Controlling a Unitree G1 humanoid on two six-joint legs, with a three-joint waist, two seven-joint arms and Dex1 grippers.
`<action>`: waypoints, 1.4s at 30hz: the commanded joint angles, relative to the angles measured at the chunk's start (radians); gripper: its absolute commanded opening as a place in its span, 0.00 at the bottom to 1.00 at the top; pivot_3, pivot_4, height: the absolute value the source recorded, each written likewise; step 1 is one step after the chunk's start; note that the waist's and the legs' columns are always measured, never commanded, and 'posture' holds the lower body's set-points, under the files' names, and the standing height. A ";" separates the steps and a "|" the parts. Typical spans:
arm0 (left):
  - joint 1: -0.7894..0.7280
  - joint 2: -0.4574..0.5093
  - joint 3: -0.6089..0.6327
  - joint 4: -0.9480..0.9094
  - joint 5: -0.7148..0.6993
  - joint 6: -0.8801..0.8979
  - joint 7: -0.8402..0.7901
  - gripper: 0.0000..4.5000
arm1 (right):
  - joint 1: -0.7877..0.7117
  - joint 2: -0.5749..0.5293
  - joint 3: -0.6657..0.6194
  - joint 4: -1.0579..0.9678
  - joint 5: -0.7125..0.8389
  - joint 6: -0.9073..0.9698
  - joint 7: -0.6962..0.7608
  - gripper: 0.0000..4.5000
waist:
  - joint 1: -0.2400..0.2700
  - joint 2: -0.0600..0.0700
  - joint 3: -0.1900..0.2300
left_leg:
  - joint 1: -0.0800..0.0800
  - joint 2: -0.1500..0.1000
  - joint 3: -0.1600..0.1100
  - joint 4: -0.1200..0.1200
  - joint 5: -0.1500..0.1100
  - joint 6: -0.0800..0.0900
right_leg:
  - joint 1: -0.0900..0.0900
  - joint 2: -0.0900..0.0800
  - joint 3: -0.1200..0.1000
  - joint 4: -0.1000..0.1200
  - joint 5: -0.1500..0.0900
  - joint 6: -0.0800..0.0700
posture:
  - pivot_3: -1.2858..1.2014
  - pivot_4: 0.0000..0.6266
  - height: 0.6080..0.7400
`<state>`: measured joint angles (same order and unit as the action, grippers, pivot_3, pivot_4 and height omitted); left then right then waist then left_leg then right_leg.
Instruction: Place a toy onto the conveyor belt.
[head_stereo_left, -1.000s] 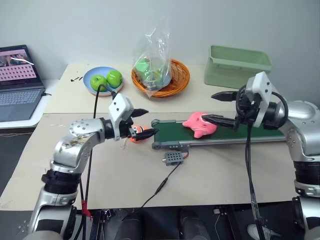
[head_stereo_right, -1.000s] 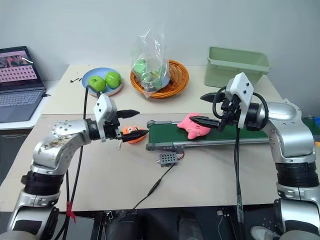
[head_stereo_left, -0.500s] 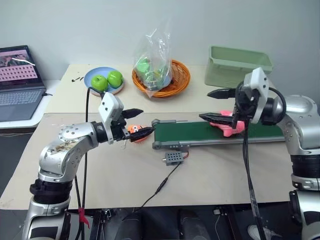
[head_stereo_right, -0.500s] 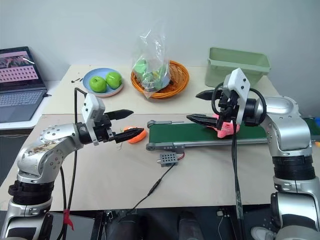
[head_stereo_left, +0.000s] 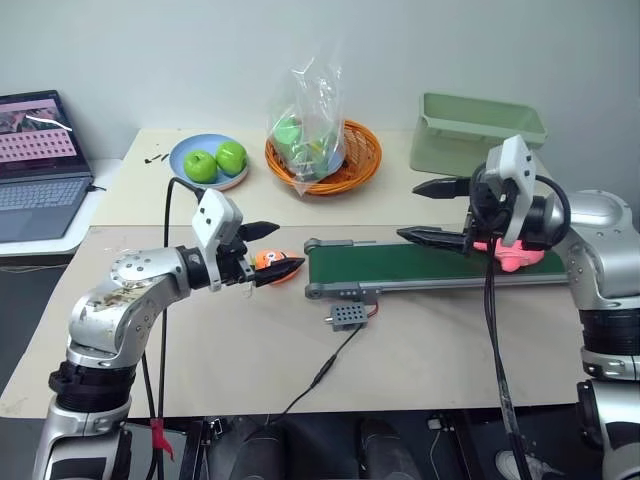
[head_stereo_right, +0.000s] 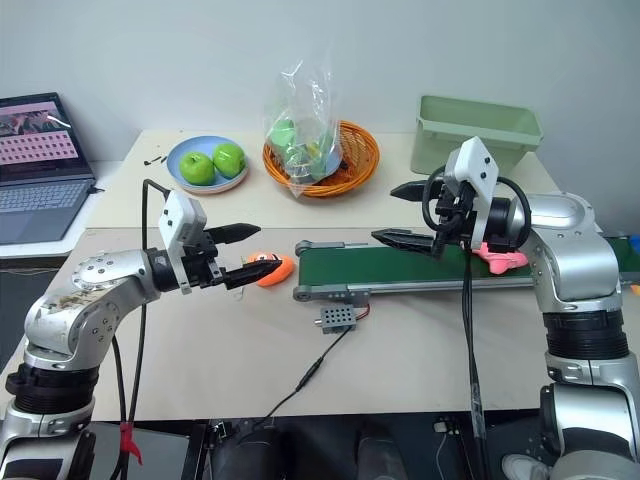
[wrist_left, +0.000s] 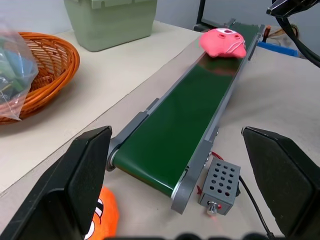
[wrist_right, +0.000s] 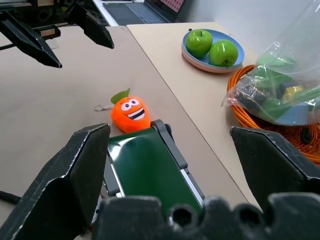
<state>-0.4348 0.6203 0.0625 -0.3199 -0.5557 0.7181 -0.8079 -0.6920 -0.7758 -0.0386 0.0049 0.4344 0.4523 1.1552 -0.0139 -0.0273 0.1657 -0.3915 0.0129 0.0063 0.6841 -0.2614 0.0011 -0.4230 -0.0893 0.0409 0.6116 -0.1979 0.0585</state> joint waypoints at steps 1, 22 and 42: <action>-0.020 -0.009 0.026 -0.029 -0.027 -0.012 0.012 0.99 | -0.022 -0.005 -0.017 -0.019 0.006 -0.019 0.002 1.00 | 0.000 0.000 0.000 | 0.000 0.000 0.000 0.000 0.000 0.000 | 0.000 0.000 0.000 0.000 0.000 0.000 | 0.52 0.24 1.00; 0.012 0.006 0.072 -0.074 -0.067 0.011 0.060 0.99 | -0.022 0.022 -0.001 -0.002 0.007 -0.034 0.007 1.00 | 0.000 0.000 0.000 | 0.000 0.000 0.000 0.000 0.000 0.000 | 0.000 0.000 0.000 0.000 0.000 0.000 | 0.52 0.24 1.00; -0.002 0.018 0.064 -0.069 -0.087 0.025 0.091 0.99 | -0.018 0.031 0.000 0.001 0.004 -0.038 0.001 1.00 | 0.000 0.000 0.000 | 0.000 0.000 0.000 0.000 0.000 0.000 | 0.000 0.000 0.000 0.000 0.000 0.000 | 0.52 0.24 1.00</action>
<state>-0.4211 0.6257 0.1102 -0.3588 -0.6309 0.7457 -0.7186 -0.6924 -0.7390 -0.0144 0.0286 0.4338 0.4425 1.1560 -0.0141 -0.0273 0.1658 -0.3915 0.0129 0.0063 0.6841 -0.2614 0.0011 -0.4230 -0.0894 0.0409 0.6115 -0.1979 0.0585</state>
